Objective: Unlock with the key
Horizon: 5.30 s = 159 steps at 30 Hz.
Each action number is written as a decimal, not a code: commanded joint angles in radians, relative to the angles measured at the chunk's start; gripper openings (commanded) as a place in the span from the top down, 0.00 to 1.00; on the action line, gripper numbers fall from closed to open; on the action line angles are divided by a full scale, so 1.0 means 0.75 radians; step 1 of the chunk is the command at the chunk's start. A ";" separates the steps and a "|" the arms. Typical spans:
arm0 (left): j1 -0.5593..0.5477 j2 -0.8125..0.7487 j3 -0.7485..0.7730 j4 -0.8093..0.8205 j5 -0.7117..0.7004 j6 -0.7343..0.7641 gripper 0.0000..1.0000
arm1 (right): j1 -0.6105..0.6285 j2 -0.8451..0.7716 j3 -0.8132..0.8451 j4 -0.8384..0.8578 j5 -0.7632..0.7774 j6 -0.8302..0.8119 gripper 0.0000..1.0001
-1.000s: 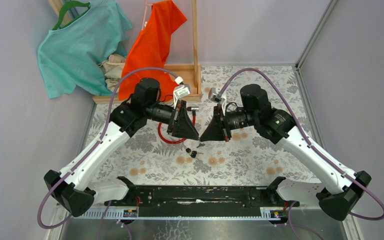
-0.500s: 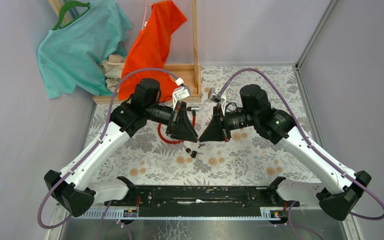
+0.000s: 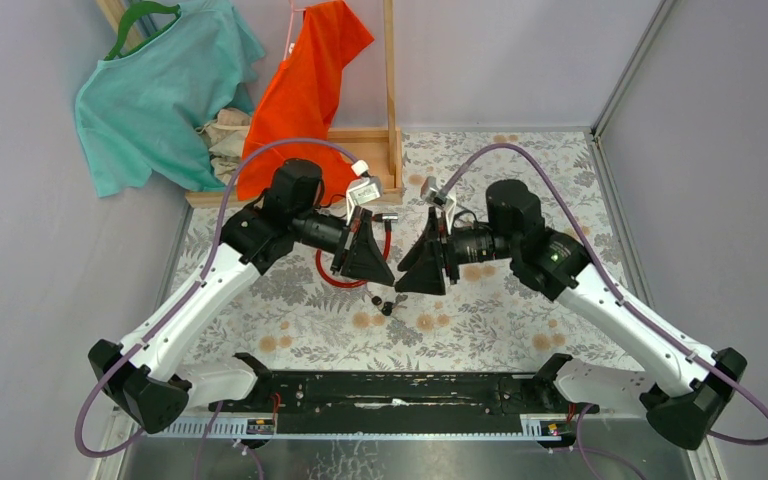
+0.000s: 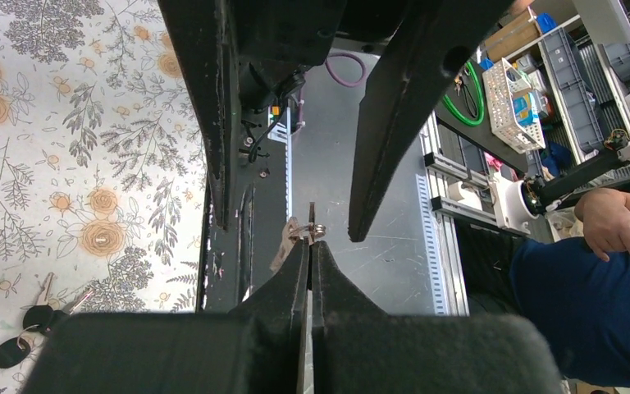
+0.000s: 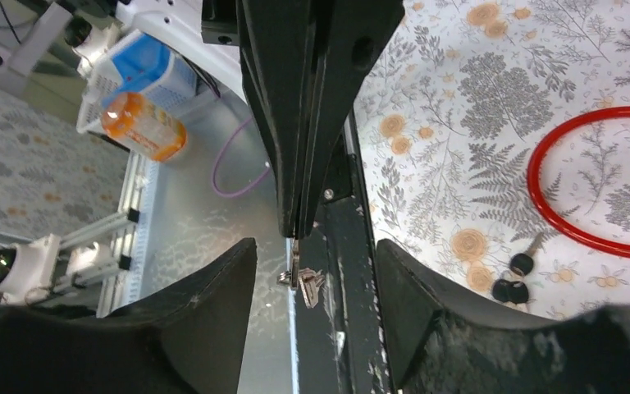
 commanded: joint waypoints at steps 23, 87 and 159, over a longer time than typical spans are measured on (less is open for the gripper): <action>0.057 -0.060 0.046 0.101 0.060 -0.083 1.00 | -0.068 -0.191 -0.490 1.011 0.103 0.694 0.71; 0.107 -0.039 0.016 0.251 0.017 -0.215 1.00 | -0.079 -0.168 -0.524 1.152 -0.015 0.779 0.93; 0.363 1.266 0.407 0.201 -0.888 0.931 0.51 | -0.119 -0.343 -0.326 0.070 0.540 0.289 1.00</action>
